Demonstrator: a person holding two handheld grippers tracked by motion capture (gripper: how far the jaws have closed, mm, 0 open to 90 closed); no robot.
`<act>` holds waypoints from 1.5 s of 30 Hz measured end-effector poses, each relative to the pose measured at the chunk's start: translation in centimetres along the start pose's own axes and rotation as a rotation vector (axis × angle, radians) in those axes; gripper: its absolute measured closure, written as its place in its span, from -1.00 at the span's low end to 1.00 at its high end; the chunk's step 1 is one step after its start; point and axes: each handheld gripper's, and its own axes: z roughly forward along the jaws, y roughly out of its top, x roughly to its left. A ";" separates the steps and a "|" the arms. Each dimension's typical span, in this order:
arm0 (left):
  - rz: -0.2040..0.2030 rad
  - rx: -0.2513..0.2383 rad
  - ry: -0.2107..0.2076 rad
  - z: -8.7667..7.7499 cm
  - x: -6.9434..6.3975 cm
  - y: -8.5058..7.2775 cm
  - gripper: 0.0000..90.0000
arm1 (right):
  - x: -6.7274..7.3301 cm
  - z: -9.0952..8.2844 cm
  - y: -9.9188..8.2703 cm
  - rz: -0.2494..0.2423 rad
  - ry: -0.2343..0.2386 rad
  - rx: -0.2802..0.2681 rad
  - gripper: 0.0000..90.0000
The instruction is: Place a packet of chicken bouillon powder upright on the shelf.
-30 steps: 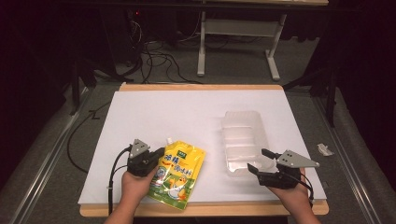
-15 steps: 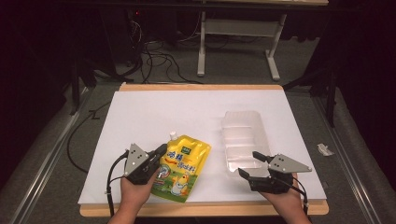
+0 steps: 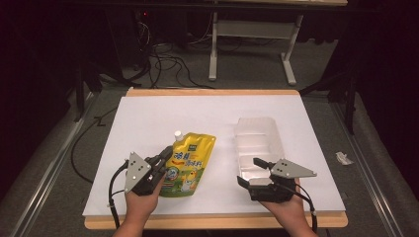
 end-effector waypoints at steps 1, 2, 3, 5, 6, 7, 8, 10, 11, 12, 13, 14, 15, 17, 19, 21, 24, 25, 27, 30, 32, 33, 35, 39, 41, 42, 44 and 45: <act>0.004 -0.003 -0.001 0.0 0.0 0.0 1.00 | 0.5 0.6 0.3 -0.007 0.007 0.011 -0.61; 0.011 -0.006 -0.004 0.1 -0.1 0.1 1.00 | 0.7 1.0 0.4 -0.007 0.008 0.013 -0.62; 0.013 -0.013 -0.007 0.1 -0.2 0.2 1.00 | 0.9 1.3 0.5 -0.007 0.010 0.018 -0.62; 0.017 -0.023 -0.018 0.3 -0.4 0.5 1.00 | 1.2 1.8 0.7 -0.015 0.015 0.021 -0.62; 0.018 -0.029 -0.024 0.4 -0.5 0.6 1.00 | 1.4 2.0 0.8 -0.015 0.017 0.024 -0.62; 0.020 -0.032 -0.030 0.6 -0.6 0.7 1.00 | 1.4 2.1 0.9 -0.017 0.018 0.026 -0.62; 0.023 -0.032 -0.038 0.8 -0.8 0.8 1.00 | 1.5 2.2 1.0 -0.023 0.020 0.024 -0.62; 0.029 -0.039 -0.051 1.1 -1.1 0.9 1.00 | 1.5 2.3 1.1 -0.023 0.014 0.027 -0.61; 0.034 -0.040 -0.057 1.2 -1.4 1.0 1.00 | 1.4 2.3 1.2 -0.022 0.012 0.027 -0.61; 0.039 -0.041 -0.065 1.4 -1.6 1.0 1.00 | 1.4 2.3 1.2 -0.019 0.010 0.028 -0.61; 0.039 -0.045 -0.073 1.5 -1.8 1.0 1.00 | 1.3 2.4 1.2 -0.016 0.007 0.030 -0.61; 0.037 -0.046 -0.084 1.6 -1.9 1.1 1.00 | 1.2 2.4 1.3 -0.014 0.004 0.028 -0.61; 0.036 -0.051 -0.089 1.6 -2.0 1.1 1.00 | 1.0 2.4 1.3 -0.011 0.000 0.030 -0.61; 0.030 -0.062 -0.106 1.5 -2.1 1.2 1.00 | 0.8 2.6 1.3 -0.001 -0.002 0.031 -0.62; 0.027 -0.068 -0.116 1.2 -2.2 1.2 1.00 | 0.6 2.9 1.3 0.002 -0.002 0.035 -0.64; 0.029 -0.077 -0.124 1.1 -2.3 1.2 1.00 | 0.5 3.2 1.4 0.008 -0.002 0.045 -0.65; 0.025 -0.071 -0.134 1.1 -2.2 1.0 1.00 | 0.6 3.9 1.4 0.008 -0.002 0.053 -0.66; 0.022 -0.066 -0.137 1.1 -2.1 0.9 1.00 | 0.6 4.2 1.5 0.005 0.001 0.055 -0.66; 0.020 -0.057 -0.142 1.2 -2.0 0.6 1.00 | 0.7 4.8 1.5 0.010 0.004 0.063 -0.66; 0.016 -0.060 -0.150 1.0 -1.7 0.5 1.00 | 0.9 5.5 1.5 0.013 0.007 0.074 -0.66; 0.016 -0.058 -0.150 0.7 -1.5 0.4 1.00 | 1.1 6.1 1.4 0.016 0.010 0.079 -0.66; 0.015 -0.058 -0.153 0.6 -1.4 0.4 1.00 | 1.2 6.4 1.5 0.022 0.017 0.081 -0.67; 0.020 -0.054 -0.152 0.3 -1.2 0.3 1.00 | 1.4 6.9 1.5 0.021 0.026 0.087 -0.68; 0.028 -0.050 -0.166 -0.3 -0.9 0.2 1.00 | 2.1 8.0 1.7 0.026 0.048 0.101 -0.74; 0.031 -0.050 -0.175 -0.5 -0.9 0.2 1.00 | 2.4 8.4 1.8 0.033 0.060 0.101 -0.77; 0.035 -0.049 -0.182 -0.6 -0.9 0.2 1.00 | 2.5 8.6 1.8 0.036 0.061 0.105 -0.79; 0.038 -0.050 -0.188 -0.7 -1.0 0.2 1.00 | 2.6 9.0 1.9 0.047 0.062 0.110 -0.82; 0.043 -0.047 -0.191 -0.8 -0.9 0.2 1.00 | 2.6 9.2 1.9 0.056 0.068 0.115 -0.82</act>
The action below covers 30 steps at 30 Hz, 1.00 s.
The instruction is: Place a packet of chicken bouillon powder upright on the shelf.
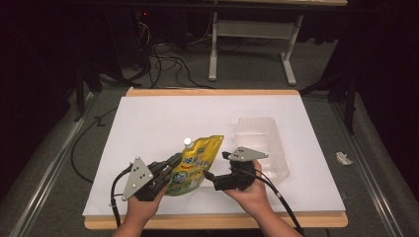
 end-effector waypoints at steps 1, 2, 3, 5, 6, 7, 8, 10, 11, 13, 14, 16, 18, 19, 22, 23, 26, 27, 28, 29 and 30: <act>0.001 0.001 -0.003 -0.1 0.0 0.0 1.00 | 0.0 0.2 0.0 0.007 0.005 0.003 -0.84; 0.003 0.001 -0.006 -0.1 0.0 0.0 1.00 | 0.0 0.4 0.1 0.017 0.002 0.006 -0.83; 0.005 0.001 -0.008 -0.2 0.0 0.0 1.00 | -0.1 0.5 0.1 0.021 0.004 0.009 -0.84; 0.008 0.004 -0.013 -0.4 0.0 0.0 1.00 | -0.2 0.9 0.2 0.034 0.006 0.019 -0.84; 0.007 0.004 -0.015 -0.4 0.1 -0.1 1.00 | -0.3 1.1 0.3 0.046 0.015 0.023 -0.84; 0.005 0.005 -0.017 -0.5 0.2 -0.1 1.00 | -0.3 1.3 0.3 0.047 0.016 0.027 -0.83; 0.006 0.008 -0.017 -0.5 0.2 -0.1 1.00 | -0.3 1.4 0.3 0.047 0.020 0.024 -0.83; 0.005 0.012 -0.015 -0.6 0.3 -0.1 1.00 | -0.4 1.6 0.4 0.058 0.029 0.023 -0.78; -0.002 0.013 -0.013 -0.5 0.4 -0.1 1.00 | -0.4 1.7 0.4 0.060 0.036 0.016 -0.74; -0.008 0.014 -0.004 -0.5 0.5 -0.1 1.00 | -0.4 1.7 0.5 0.058 0.049 0.005 -0.63; -0.016 0.016 -0.001 -0.5 0.5 -0.2 1.00 | -0.3 1.6 0.5 0.058 0.059 -0.001 -0.58; -0.028 0.020 0.012 -0.6 0.7 -0.2 1.00 | -0.3 1.5 0.5 0.060 0.062 -0.010 -0.50; -0.043 0.023 0.030 -0.7 1.0 -0.3 1.00 | -0.4 1.3 0.6 0.058 0.055 -0.016 -0.29; -0.052 0.027 0.039 -0.7 1.2 -0.3 1.00 | -0.5 1.1 0.5 0.055 0.055 -0.022 -0.20; -0.076 0.035 0.060 -0.7 1.7 -0.6 1.00 | -0.6 0.7 0.5 0.062 0.068 -0.035 -0.06; -0.080 0.039 0.064 -0.7 1.8 -0.6 1.00 | -0.6 0.5 0.6 0.061 0.070 -0.040 -0.04; -0.088 0.055 0.077 -0.5 2.0 -1.0 1.00 | -0.4 0.1 0.7 0.053 0.053 -0.062 0.04; -0.093 0.059 0.081 -0.4 2.1 -1.1 1.00 | -0.5 -0.1 0.8 0.046 0.045 -0.074 0.10; -0.099 0.061 0.082 -0.3 2.2 -1.2 1.00 | -0.5 -0.3 0.8 0.048 0.040 -0.083 0.16; -0.106 0.064 0.083 -0.2 2.2 -1.3 1.00 | -0.5 -0.5 0.9 0.045 0.038 -0.088 0.21; -0.105 0.067 0.086 -0.1 2.3 -1.4 1.00 | -0.6 -0.8 0.9 0.042 0.035 -0.093 0.23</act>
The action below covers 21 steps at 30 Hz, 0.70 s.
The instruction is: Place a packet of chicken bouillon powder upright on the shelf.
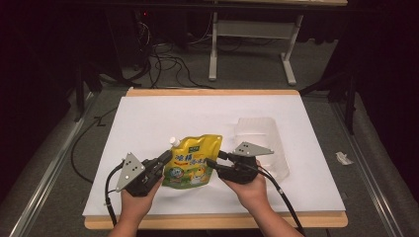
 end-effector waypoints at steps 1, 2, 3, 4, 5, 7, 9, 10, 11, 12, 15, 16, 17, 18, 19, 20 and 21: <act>-0.003 0.004 -0.001 0.1 0.0 -0.1 1.00 | 0.0 -0.2 0.1 -0.009 -0.001 -0.006 0.24; -0.005 0.009 -0.002 0.3 0.0 -0.2 1.00 | 0.0 -0.4 0.1 -0.016 -0.005 -0.012 0.24; -0.005 0.011 -0.002 0.5 -0.1 -0.2 1.00 | 0.1 -0.6 0.2 -0.025 -0.014 -0.016 0.24; -0.003 0.017 -0.001 0.7 -0.1 -0.3 1.00 | 0.1 -0.8 0.2 -0.034 -0.023 -0.019 0.24; -0.002 0.017 0.000 0.9 -0.2 -0.4 1.00 | 0.1 -1.0 0.2 -0.039 -0.030 -0.024 0.24; -0.005 0.023 0.003 1.2 -0.2 -0.6 1.00 | 0.2 -1.3 0.2 -0.047 -0.042 -0.023 0.24; -0.006 0.029 0.007 1.7 -0.3 -0.8 1.00 | 0.3 -1.7 0.1 -0.070 -0.052 -0.024 0.24; -0.003 0.032 0.009 1.9 -0.3 -0.9 1.00 | 0.4 -1.8 0.0 -0.077 -0.055 -0.023 0.24; -0.003 0.033 0.010 2.0 -0.3 -1.1 1.00 | 0.4 -1.9 -0.1 -0.084 -0.059 -0.022 0.23; 0.000 0.040 0.008 2.2 -0.3 -1.2 1.00 | 0.4 -2.0 -0.3 -0.087 -0.061 -0.023 0.23; 0.013 0.042 0.015 2.5 -0.5 -1.6 1.00 | 0.5 -2.2 -0.7 -0.095 -0.066 -0.017 0.20; 0.011 0.041 0.016 2.5 -0.4 -1.7 1.00 | 0.6 -2.3 -0.8 -0.102 -0.061 -0.021 0.20; 0.010 0.042 0.018 2.5 -0.4 -1.7 1.00 | 0.7 -2.3 -0.9 -0.107 -0.059 -0.023 0.20; 0.009 0.044 0.022 2.5 -0.4 -1.8 0.99 | 0.9 -2.4 -1.0 -0.107 -0.059 -0.025 0.19; 0.009 0.046 0.025 2.4 -0.3 -1.9 0.99 | 1.1 -2.4 -1.0 -0.121 -0.055 -0.027 0.19; 0.008 0.047 0.027 2.4 -0.2 -2.0 0.98 | 1.3 -2.4 -1.1 -0.128 -0.048 -0.027 0.17; -0.002 0.041 0.024 2.3 -0.1 -2.1 0.97 | 1.4 -2.3 -1.2 -0.129 -0.041 -0.027 0.16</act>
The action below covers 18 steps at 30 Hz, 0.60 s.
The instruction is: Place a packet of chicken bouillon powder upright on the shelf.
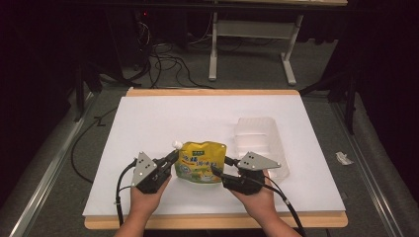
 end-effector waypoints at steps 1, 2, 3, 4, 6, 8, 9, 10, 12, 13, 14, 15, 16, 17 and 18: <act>-0.002 -0.002 -0.001 -0.1 0.1 -0.1 0.96 | 0.1 0.0 0.0 -0.002 0.008 -0.001 0.13; -0.002 -0.001 0.000 -0.1 0.1 -0.1 0.96 | 0.2 0.1 -0.1 0.001 0.015 -0.001 0.12; -0.001 0.000 0.002 -0.2 0.1 -0.1 0.95 | 0.2 0.1 -0.1 -0.002 0.025 -0.004 0.10; -0.001 -0.001 0.004 -0.2 0.1 -0.1 0.95 | 0.2 0.2 0.0 0.002 0.032 -0.002 0.08; -0.002 -0.004 0.009 -0.3 0.0 -0.2 0.93 | 0.0 0.5 -0.1 0.011 0.053 0.007 0.03; -0.008 -0.001 0.008 -0.3 0.1 -0.2 0.89 | -0.3 0.9 -0.1 0.022 0.073 0.024 0.00; -0.013 -0.001 0.007 -0.4 0.1 -0.1 0.87 | -0.4 1.1 -0.1 0.030 0.087 0.036 -0.02; -0.015 0.002 0.007 -0.4 0.1 -0.1 0.86 | -0.5 1.4 -0.1 0.038 0.102 0.049 -0.04; -0.019 0.007 0.011 -0.4 0.2 -0.1 0.82 | -0.6 2.0 -0.1 0.040 0.112 0.068 -0.06; -0.023 0.010 0.013 -0.4 0.2 -0.1 0.79 | -0.6 2.2 -0.1 0.041 0.116 0.068 -0.05; -0.027 0.013 0.011 -0.5 0.3 -0.1 0.76 | -0.6 2.4 -0.1 0.041 0.121 0.075 -0.05; -0.033 0.019 0.011 -0.5 0.4 -0.1 0.71 | -0.5 2.6 0.0 0.038 0.126 0.080 -0.04; -0.035 0.022 0.011 -0.5 0.5 -0.2 0.66 | -0.4 2.8 0.0 0.035 0.129 0.087 -0.02; -0.037 0.027 0.015 -0.5 0.5 -0.2 0.62 | -0.4 3.0 0.1 0.032 0.134 0.086 0.01; -0.040 0.033 0.023 -0.5 0.5 -0.2 0.54 | -0.3 3.2 0.1 0.032 0.137 0.094 0.03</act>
